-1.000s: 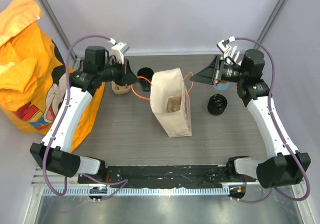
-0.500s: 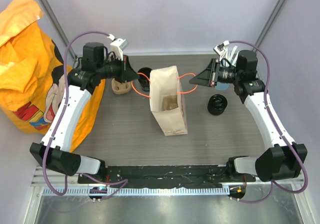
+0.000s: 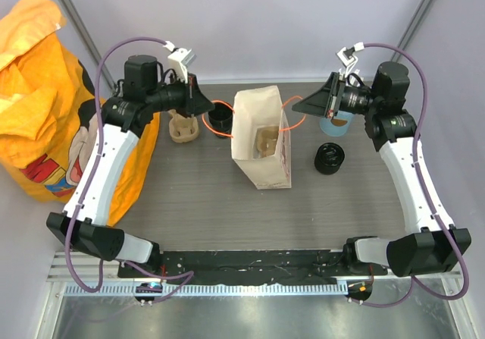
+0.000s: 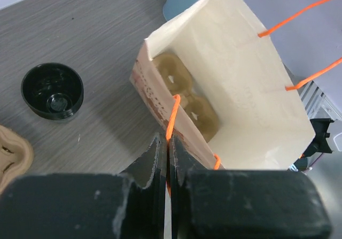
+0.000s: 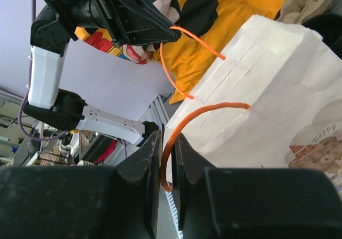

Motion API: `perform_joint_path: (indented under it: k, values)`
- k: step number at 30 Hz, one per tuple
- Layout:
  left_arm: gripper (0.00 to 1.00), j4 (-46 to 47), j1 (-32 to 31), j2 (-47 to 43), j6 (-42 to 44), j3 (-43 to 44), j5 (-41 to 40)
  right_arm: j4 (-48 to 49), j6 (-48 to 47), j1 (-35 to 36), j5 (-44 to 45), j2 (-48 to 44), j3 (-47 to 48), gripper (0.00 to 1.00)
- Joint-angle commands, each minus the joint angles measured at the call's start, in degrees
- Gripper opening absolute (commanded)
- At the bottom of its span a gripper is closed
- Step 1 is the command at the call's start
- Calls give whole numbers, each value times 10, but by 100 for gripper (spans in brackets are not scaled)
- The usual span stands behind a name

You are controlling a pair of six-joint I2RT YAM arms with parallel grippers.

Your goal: Pack the takeout coffee

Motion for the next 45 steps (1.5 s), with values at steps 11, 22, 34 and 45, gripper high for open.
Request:
perform_joint_path:
  k: [11,22,34,45]
  values:
    - [6,17,-6,20,-4,57,10,13,-15,-24,-16,-12,10,20]
    - [11,48,-8,10,11,-39,0,11,-60,-24,-10,-8,-89,22]
    - [70,65,-9,-7,-3,-9,12,-35,-111,-28,-12,-31,-33,93]
    - [100,38,-8,-65,23,-1,9,-339,-443,-37,256,-48,151,100]
